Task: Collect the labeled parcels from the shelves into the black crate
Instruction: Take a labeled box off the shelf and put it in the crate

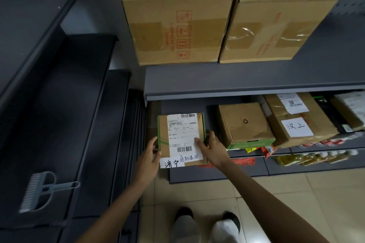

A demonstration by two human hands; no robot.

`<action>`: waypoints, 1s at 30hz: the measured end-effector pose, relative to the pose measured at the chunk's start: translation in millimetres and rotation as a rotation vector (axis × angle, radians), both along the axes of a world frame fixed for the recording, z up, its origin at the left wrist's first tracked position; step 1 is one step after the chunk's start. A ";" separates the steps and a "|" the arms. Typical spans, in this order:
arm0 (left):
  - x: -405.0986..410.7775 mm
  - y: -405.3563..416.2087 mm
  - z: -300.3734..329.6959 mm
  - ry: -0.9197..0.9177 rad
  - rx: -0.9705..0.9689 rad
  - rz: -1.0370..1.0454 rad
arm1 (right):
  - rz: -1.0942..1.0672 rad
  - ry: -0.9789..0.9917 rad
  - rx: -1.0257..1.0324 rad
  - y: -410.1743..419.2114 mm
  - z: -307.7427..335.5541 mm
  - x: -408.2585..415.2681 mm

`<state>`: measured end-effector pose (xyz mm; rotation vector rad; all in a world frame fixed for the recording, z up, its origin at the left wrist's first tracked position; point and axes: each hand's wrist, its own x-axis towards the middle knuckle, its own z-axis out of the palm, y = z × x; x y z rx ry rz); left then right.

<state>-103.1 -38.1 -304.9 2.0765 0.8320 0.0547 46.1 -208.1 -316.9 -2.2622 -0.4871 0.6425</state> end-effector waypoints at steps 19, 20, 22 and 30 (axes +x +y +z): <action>46.0 -39.2 42.1 -0.276 0.033 -0.255 | -0.316 -0.231 0.131 -104.6 59.9 4.1; 53.4 -45.1 42.9 -0.267 0.058 -0.284 | -0.335 -0.236 0.132 -116.1 63.8 4.6; 69.3 -61.5 46.5 -0.268 0.096 -0.350 | -0.376 -0.251 0.131 -140.9 71.0 6.8; 141.3 -166.5 73.3 -0.396 0.296 -0.586 | -0.587 -0.334 0.097 -268.4 114.4 18.0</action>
